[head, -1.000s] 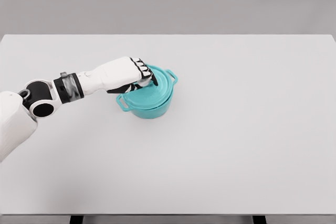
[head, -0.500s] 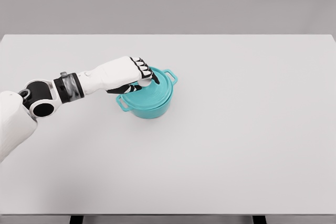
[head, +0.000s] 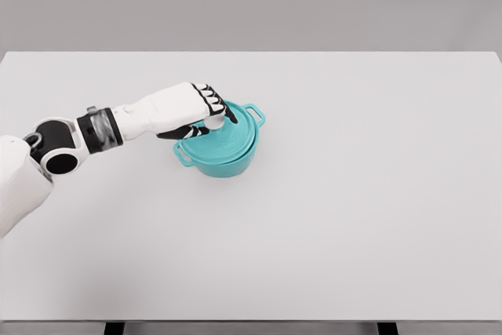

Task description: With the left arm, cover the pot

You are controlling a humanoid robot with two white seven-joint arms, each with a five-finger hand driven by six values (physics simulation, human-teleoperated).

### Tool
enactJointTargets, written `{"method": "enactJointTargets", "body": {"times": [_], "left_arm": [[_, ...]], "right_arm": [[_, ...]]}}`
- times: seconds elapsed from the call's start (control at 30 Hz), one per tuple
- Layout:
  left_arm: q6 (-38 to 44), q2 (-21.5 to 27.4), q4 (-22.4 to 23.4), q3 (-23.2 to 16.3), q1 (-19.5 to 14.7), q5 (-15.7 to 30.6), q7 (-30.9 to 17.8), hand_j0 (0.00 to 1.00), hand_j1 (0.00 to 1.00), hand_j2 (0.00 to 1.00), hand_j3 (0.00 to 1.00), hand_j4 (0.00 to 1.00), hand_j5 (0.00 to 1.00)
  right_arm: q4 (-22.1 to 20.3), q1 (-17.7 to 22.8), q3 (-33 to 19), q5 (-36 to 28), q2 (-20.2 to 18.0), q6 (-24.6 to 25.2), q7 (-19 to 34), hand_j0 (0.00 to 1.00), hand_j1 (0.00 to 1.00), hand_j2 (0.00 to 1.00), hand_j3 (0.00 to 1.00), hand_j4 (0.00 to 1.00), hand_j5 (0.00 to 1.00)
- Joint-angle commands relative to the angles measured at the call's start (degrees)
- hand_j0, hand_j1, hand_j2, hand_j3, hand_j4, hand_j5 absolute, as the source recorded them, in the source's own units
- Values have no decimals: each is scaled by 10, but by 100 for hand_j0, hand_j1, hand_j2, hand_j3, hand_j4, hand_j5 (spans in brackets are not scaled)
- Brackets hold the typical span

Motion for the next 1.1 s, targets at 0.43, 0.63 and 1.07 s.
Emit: {"method": "enactJointTargets", "body": {"times": [0.43,0.63,1.07], "left_arm": [[1,7,-3,3,0,5,0,69,69,69,69,69,69],[1,13,-3,3,-1,7,0,69,69,69,69,69,69],[1,41,-26,7,-4,11,0,70,70,70,70,70,70]], "right_arm": [[0,0,0,0,0,0,0,100,100,100,100,100,100],[0,0,0,0,0,0,0,100,100,100,100,100,100],[0,0,0,0,0,0,0,100,100,100,100,100,100]]}}
